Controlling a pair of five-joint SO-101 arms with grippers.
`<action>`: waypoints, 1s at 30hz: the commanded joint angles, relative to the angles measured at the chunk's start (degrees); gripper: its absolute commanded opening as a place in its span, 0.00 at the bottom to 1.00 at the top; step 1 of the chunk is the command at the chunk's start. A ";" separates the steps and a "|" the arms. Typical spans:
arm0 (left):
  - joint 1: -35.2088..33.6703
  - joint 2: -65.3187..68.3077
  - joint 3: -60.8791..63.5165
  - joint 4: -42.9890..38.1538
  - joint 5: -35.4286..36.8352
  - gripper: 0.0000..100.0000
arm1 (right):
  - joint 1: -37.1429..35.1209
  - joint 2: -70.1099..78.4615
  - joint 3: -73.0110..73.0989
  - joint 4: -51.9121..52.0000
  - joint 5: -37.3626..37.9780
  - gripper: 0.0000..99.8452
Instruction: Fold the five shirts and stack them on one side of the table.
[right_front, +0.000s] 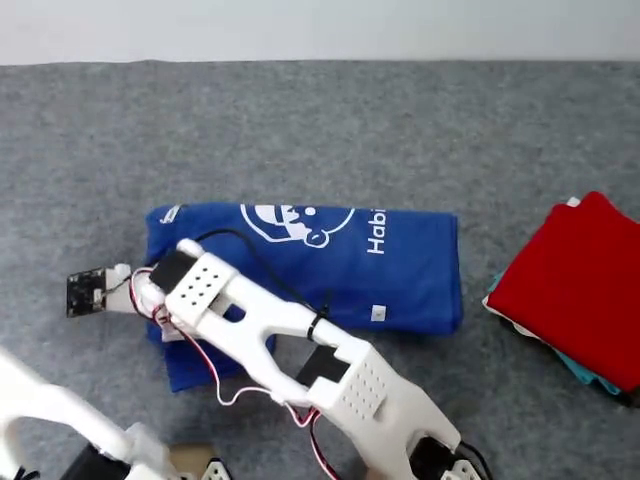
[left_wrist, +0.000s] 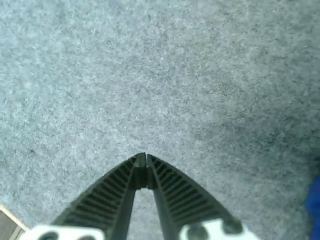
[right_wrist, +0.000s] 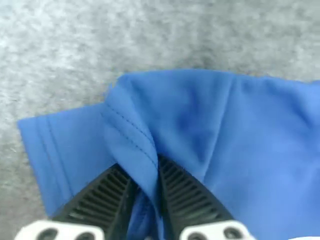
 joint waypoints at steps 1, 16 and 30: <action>0.35 -1.41 0.04 -1.76 -0.26 0.01 | 2.59 -0.66 -6.33 0.48 0.09 0.01; 0.35 -1.49 4.35 -5.01 -0.26 0.01 | 14.29 4.35 -8.97 -5.93 0.00 0.03; 0.00 -1.49 4.35 -5.10 -0.53 0.01 | 16.13 4.18 -16.35 2.07 -12.57 0.22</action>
